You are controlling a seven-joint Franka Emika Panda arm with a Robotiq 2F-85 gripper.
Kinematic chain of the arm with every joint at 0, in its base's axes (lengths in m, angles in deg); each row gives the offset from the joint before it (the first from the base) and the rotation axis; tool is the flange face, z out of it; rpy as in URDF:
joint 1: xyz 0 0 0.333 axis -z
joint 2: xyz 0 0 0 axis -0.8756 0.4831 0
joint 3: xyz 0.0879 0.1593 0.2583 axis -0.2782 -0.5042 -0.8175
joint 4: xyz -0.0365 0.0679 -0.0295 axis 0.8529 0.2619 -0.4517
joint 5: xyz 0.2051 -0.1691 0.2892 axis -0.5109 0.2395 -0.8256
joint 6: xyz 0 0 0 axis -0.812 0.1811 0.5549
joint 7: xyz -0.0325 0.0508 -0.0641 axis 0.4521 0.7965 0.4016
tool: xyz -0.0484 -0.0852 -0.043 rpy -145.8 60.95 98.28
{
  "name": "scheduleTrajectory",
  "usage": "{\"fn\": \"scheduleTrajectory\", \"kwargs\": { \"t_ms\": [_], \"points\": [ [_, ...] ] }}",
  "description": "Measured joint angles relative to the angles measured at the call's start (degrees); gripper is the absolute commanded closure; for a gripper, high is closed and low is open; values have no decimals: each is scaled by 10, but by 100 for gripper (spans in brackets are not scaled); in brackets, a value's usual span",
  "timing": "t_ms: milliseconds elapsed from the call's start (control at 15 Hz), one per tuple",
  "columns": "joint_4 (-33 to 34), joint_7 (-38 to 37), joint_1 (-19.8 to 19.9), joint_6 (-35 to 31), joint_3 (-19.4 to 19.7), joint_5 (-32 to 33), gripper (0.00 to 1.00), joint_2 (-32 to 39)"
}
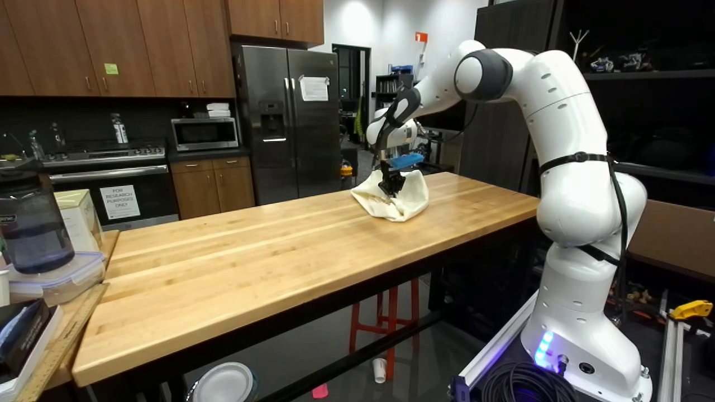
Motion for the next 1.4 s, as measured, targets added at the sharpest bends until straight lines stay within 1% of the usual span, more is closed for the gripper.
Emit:
{"fn": "scheduleTrajectory", "kwargs": {
  "t_ms": [467,800,1000,1200,1400],
  "points": [
    [-7,-1,11,68,-2,-89,99,1],
    [-7,-5,6,85,-13,-113,99,2],
    [-8,-20,-8,88,-19,-113,99,3],
    [-7,-50,-29,89,-29,-115,99,4],
    [-8,-88,-54,89,-48,-136,99,6]
  ]
}}
